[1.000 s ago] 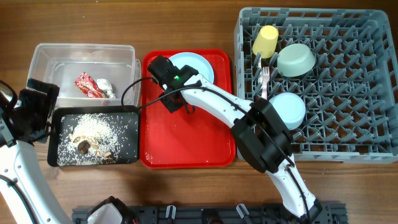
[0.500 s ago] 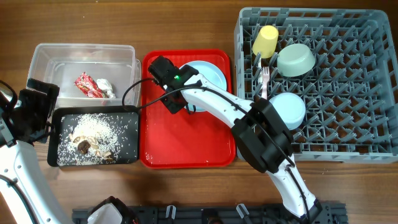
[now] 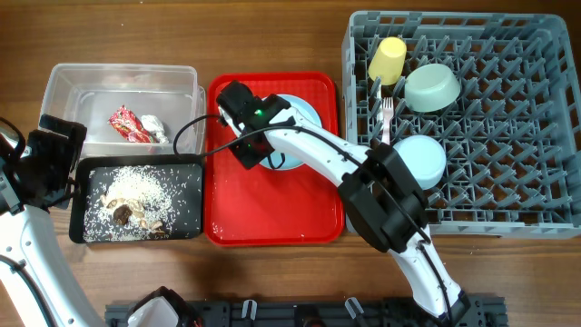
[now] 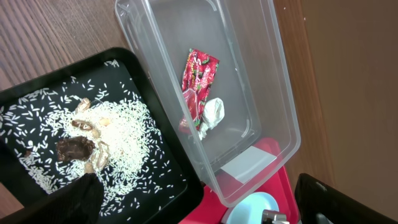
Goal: Sort waste into correct bins and load items into the dishwasher rack
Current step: 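Grasp the edge of the light-blue plate with the right gripper, then lift the plate with the right gripper and carry it to the rack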
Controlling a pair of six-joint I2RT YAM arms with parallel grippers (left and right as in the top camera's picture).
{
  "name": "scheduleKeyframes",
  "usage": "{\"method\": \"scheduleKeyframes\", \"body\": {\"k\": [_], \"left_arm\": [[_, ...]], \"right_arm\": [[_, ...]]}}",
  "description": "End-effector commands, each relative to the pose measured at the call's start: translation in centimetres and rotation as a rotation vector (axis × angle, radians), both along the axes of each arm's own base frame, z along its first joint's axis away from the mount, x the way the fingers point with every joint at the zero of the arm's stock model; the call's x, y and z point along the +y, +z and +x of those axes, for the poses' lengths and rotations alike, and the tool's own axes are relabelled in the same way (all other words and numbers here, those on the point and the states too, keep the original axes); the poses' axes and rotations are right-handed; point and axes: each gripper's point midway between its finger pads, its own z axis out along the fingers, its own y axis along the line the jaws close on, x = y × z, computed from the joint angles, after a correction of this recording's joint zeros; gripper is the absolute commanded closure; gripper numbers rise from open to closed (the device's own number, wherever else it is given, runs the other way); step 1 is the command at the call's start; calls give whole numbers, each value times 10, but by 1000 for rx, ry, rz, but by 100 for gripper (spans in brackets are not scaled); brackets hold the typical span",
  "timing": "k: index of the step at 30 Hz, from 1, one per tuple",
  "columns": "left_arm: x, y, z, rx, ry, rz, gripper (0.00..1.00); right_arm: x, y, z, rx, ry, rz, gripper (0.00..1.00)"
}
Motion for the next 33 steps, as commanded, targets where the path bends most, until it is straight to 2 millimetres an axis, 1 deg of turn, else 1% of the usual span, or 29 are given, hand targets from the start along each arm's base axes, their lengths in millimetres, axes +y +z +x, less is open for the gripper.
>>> {"method": "scheduleKeyframes", "body": {"k": [1, 5, 6, 7, 8, 9, 11, 12, 13, 14, 16, 18, 20, 21, 23, 26, 29, 33], "left_arm": [[2, 6, 1, -11, -14, 22, 0], [2, 6, 1, -11, -14, 22, 0], [2, 6, 1, -11, -14, 23, 0], [2, 6, 1, -11, -14, 22, 0], [2, 6, 1, -11, -14, 23, 0], [2, 6, 1, -11, -14, 22, 0], [2, 6, 1, -11, -14, 23, 0], [2, 6, 1, -11, -14, 23, 0], [2, 6, 1, -11, -14, 22, 0], [2, 6, 1, -11, -14, 22, 0], [2, 6, 1, -11, -14, 22, 0], [2, 6, 1, -11, -14, 22, 0], [2, 6, 1, -11, -14, 23, 0], [2, 6, 1, -11, -14, 22, 0], [2, 6, 1, -11, -14, 23, 0], [2, 6, 1, -11, -14, 23, 0], [2, 6, 1, -11, -14, 22, 0], [2, 6, 1, -11, -14, 22, 0]], "right_arm": [[15, -14, -28, 113, 15, 41, 96], [16, -11, -35, 144, 28, 57, 96], [22, -3, -37, 152, 55, 92, 96], [28, 11, -37, 151, 78, 139, 96], [32, 31, -32, 130, 79, 186, 96], [34, 58, -23, 100, 72, 242, 96], [30, 123, -6, 25, 55, 373, 96], [23, 149, 0, -4, 45, 425, 96], [12, 182, 7, -40, 28, 482, 96], [-6, 218, 14, -76, -9, 546, 96], [-43, 277, 23, -132, -54, 662, 96], [-76, 314, 29, -167, -74, 749, 96], [-112, 339, 35, -178, -106, 820, 96], [-127, 344, 37, -163, -119, 852, 96], [-153, 349, 38, -103, -145, 916, 95], [-189, 340, 43, -13, -200, 1008, 96], [-212, 327, 41, 72, -232, 1093, 96], [-226, 303, 41, 135, -301, 1105, 96]]}}
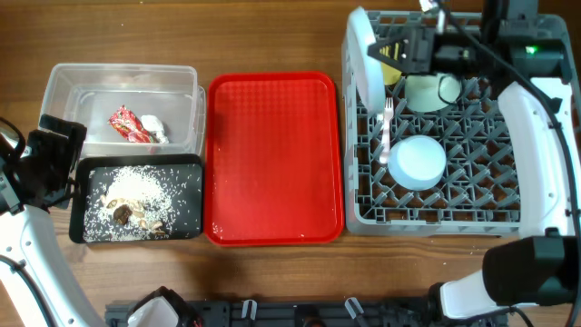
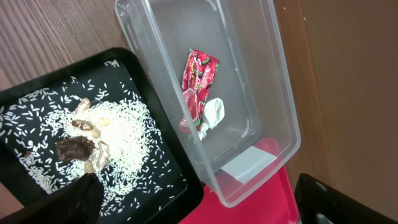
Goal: Sort waste into correct bins and load items into the dishwasher rack
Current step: 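Lift the plate with the right gripper and carry it to the rack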
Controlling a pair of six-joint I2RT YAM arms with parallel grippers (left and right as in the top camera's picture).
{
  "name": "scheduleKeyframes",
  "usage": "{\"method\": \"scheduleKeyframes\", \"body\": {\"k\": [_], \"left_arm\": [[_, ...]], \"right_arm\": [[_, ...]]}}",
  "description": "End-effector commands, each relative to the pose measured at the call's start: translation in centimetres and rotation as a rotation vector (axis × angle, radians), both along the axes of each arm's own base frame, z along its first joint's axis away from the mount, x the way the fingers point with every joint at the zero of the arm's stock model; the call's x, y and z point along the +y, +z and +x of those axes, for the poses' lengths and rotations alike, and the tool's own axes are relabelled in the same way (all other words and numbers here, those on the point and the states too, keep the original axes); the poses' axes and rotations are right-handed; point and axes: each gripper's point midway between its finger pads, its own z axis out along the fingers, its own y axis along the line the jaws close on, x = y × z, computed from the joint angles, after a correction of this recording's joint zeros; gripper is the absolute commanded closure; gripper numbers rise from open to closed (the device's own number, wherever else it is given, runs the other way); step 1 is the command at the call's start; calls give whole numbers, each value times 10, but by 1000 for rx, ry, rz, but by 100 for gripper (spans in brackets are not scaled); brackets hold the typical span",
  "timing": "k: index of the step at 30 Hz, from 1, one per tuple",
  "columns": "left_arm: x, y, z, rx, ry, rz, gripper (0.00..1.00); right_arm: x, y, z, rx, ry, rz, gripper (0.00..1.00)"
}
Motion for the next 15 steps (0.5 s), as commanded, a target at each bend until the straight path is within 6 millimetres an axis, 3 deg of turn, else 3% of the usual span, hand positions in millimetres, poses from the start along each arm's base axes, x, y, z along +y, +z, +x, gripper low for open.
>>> {"method": "scheduleKeyframes", "body": {"k": [1, 9, 15], "left_arm": [[2, 6, 1, -12, -14, 22, 0], [2, 6, 1, -11, -14, 22, 0], [2, 6, 1, -12, -14, 22, 0]], "right_arm": [[-1, -16, -9, 87, 45, 98, 96], [-5, -53, -12, 200, 8, 98, 96], [-15, -57, 7, 250, -99, 78, 96]]}}
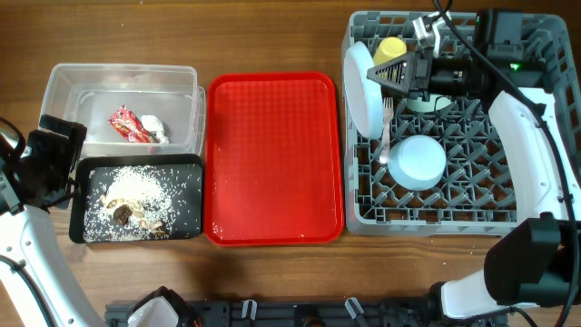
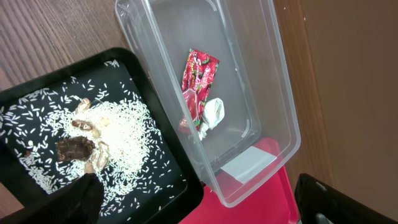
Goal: Sort waste into correct bins and load items into the dishwasher rack
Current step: 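Lift the plate with the right gripper and carry it to the rack, then stand the plate upright in the rack's left slots and open the right gripper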
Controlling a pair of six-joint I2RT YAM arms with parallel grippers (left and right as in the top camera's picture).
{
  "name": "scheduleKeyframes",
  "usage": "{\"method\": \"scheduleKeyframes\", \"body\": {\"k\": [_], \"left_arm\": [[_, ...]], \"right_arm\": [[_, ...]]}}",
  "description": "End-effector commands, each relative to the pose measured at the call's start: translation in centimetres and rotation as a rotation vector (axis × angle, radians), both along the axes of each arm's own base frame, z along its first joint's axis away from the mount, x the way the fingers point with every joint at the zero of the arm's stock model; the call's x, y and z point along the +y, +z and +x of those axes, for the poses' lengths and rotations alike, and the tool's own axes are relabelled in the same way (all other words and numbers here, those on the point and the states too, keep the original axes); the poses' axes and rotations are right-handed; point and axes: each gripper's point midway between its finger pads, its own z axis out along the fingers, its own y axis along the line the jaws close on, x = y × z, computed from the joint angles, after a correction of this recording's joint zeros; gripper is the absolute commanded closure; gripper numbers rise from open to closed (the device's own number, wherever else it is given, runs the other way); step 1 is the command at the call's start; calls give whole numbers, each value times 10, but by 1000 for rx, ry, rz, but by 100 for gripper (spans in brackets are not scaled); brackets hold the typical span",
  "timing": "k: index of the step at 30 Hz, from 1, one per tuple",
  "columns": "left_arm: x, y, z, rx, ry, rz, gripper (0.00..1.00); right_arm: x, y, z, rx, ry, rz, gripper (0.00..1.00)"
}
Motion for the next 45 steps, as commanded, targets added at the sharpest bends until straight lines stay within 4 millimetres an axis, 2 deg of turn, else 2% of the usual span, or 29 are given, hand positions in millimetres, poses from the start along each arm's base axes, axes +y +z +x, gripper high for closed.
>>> {"method": "scheduleKeyframes", "body": {"k": [1, 13, 18, 23, 34, 44, 45], "left_arm": [[2, 6, 1, -11, -14, 22, 0], [2, 6, 1, -11, -14, 22, 0], [2, 6, 1, -11, -14, 22, 0], [2, 6, 1, -11, -14, 22, 0], [2, 6, 1, -11, -14, 22, 0], [2, 6, 1, -11, -14, 22, 0], [2, 6, 1, -11, -14, 22, 0]], "right_arm": [[-10, -13, 13, 110, -94, -22, 95], [-25, -44, 12, 263, -217, -146, 96], [-28, -49, 12, 304, -246, -162, 96], [-39, -66, 9, 389, -326, -241, 96], [-42, -66, 15, 333, -326, -262, 96], [-51, -72, 20, 322, -369, -321, 94], [-52, -72, 21, 315, -374, -324, 88]]}}
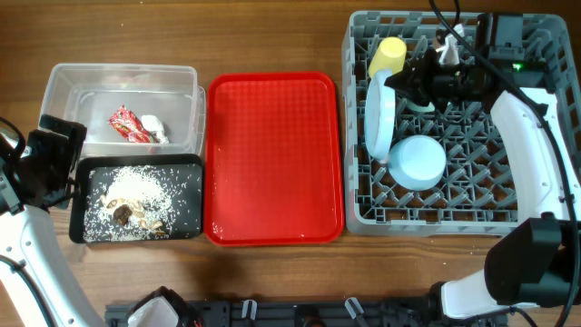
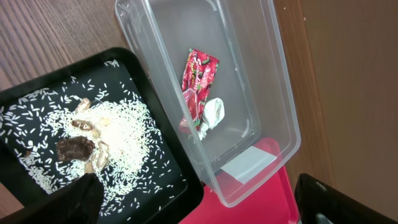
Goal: Sort waste into correct bins and load items into the dishwasher rack
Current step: 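Stand the plate upright in the rack's left slots and open the right gripper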
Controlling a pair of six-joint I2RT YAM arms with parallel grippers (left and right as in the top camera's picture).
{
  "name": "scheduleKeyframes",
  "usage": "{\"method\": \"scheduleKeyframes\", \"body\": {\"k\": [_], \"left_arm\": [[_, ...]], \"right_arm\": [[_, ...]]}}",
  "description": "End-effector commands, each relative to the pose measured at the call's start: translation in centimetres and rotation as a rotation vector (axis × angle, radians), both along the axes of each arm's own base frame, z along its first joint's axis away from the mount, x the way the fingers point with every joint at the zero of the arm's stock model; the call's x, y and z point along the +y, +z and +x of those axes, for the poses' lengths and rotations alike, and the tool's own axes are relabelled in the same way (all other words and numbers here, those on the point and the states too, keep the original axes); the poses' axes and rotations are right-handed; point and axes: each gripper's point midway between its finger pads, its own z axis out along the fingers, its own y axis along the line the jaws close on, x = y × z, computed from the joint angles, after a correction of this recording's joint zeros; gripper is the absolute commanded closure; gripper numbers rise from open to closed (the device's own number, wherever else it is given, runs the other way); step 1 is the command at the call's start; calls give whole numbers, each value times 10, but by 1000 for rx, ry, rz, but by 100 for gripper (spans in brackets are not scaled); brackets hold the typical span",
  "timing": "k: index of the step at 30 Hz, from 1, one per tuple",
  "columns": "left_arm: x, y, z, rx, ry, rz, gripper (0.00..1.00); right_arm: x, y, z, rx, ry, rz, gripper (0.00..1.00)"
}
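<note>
A pale blue plate (image 1: 379,113) stands on edge in the left part of the grey dishwasher rack (image 1: 536,195). My right gripper (image 1: 402,81) is at the plate's upper rim and looks shut on it. Also in the rack are a yellow cup (image 1: 388,54), a green bowl (image 1: 427,95) partly hidden by the arm, a fork (image 1: 386,136) and an upturned pale blue bowl (image 1: 419,162). The red tray (image 1: 272,159) holds nothing. My left gripper (image 1: 50,156) (image 2: 199,202) hangs open and empty over the black tray's corner (image 2: 155,193).
A clear bin (image 1: 86,77) (image 2: 261,93) holds a red wrapper (image 2: 198,78) and a crumpled white scrap (image 2: 211,114). The black tray (image 1: 186,227) carries scattered rice (image 2: 118,124) and brown food scraps (image 2: 74,148). Bin and black tray sit left of the red tray.
The right gripper has brought the plate lower and slightly right; it now stands among the rack's prongs beside the blue bowl. The left arm has not moved.
The right gripper was first at the pale blue plate on the red tray. Then the tray was bare and the plate was held on edge at the rack's left rim. It then hung over the rack, and now stands in it. The left gripper stayed open throughout.
</note>
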Motion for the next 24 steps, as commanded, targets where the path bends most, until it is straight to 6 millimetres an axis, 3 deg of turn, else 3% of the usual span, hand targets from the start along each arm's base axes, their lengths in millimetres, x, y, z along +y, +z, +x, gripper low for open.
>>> {"method": "scheduleKeyframes", "body": {"k": [1, 12, 17, 19, 22, 23, 24], "left_arm": [[2, 6, 1, -11, -14, 22, 0], [2, 6, 1, -11, -14, 22, 0], [2, 6, 1, -11, -14, 22, 0], [2, 6, 1, -11, -14, 22, 0], [2, 6, 1, -12, -14, 22, 0], [2, 6, 1, -11, -14, 22, 0], [2, 6, 1, -11, -14, 22, 0]], "right_arm": [[-8, -11, 6, -7, -16, -55, 86], [-13, -13, 10, -21, -34, -90, 73], [-19, -17, 12, -132, 68, -203, 44], [-46, -30, 18, -141, 40, -388, 34], [-96, -46, 18, -119, 13, -717, 30], [-107, -49, 16, -107, 16, -787, 0], [-114, -49, 15, -95, 5, -822, 0]]}}
